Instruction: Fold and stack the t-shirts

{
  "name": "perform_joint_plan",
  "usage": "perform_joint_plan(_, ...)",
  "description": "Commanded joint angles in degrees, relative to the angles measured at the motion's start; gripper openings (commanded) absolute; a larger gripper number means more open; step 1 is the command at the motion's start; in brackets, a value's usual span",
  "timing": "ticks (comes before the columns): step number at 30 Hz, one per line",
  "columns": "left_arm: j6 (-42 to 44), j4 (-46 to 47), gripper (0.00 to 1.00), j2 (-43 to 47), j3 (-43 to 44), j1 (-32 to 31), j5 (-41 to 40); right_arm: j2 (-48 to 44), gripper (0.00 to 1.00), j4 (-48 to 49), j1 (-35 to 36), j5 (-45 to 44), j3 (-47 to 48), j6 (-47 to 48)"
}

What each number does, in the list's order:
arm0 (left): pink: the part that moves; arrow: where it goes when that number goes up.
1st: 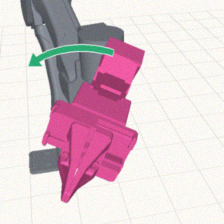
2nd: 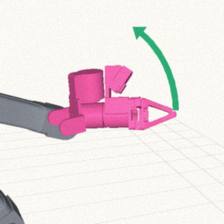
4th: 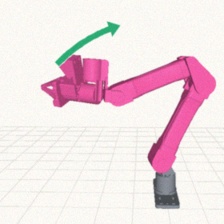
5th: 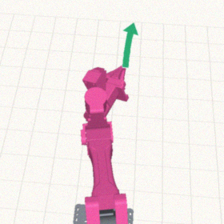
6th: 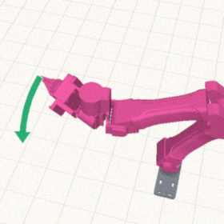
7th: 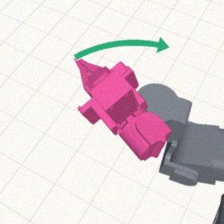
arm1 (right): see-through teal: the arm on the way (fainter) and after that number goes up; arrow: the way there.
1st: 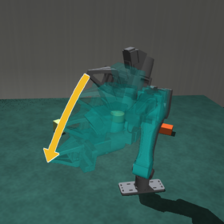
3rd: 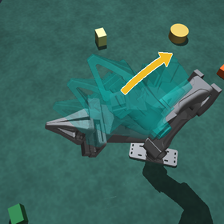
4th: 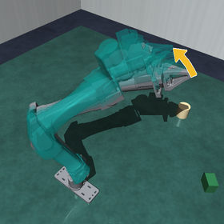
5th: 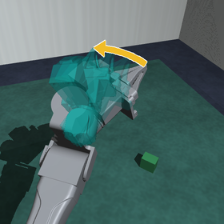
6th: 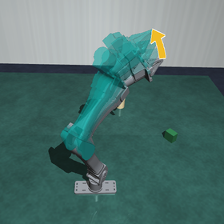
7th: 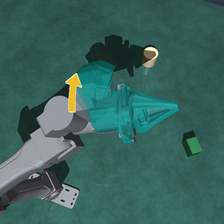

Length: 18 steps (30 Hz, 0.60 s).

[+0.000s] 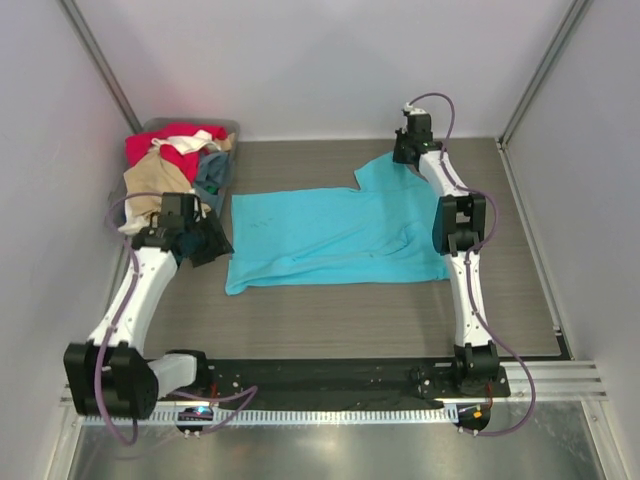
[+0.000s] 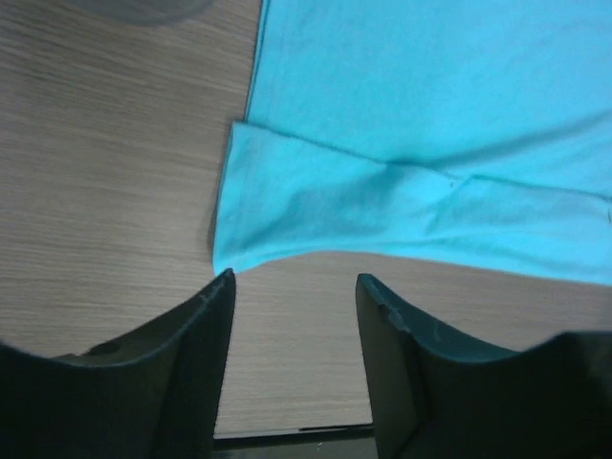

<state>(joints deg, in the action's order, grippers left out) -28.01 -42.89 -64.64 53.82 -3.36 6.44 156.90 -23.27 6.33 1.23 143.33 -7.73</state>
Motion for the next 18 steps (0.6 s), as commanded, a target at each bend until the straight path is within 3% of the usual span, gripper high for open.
perform_joint_plan(1, -3.63, 4.92, 0.51, -9.84, 9.59, -1.04, -3.7, -7.3, 0.01, -2.66, -0.44, -0.96, -5.41, 2.63)
perform_joint_plan(7, -5.74, 6.15, 0.47, -27.97, 26.92, -3.15, -7.67, -16.96, 0.01, -0.9, -4.83, -2.55, -15.88, 0.7)
perform_joint_plan(11, -5.57, 6.24, 0.45, -42.54, 40.44, -5.25, -8.45, -19.35, 0.01, -0.73, -7.82, -2.37, -20.18, 0.34)
perform_joint_plan(18, -1.53, 1.77, 0.46, -59.17, 57.59, -6.14, -8.98, -20.76, 0.01, 0.94, -11.77, -2.9, -26.43, -0.27)
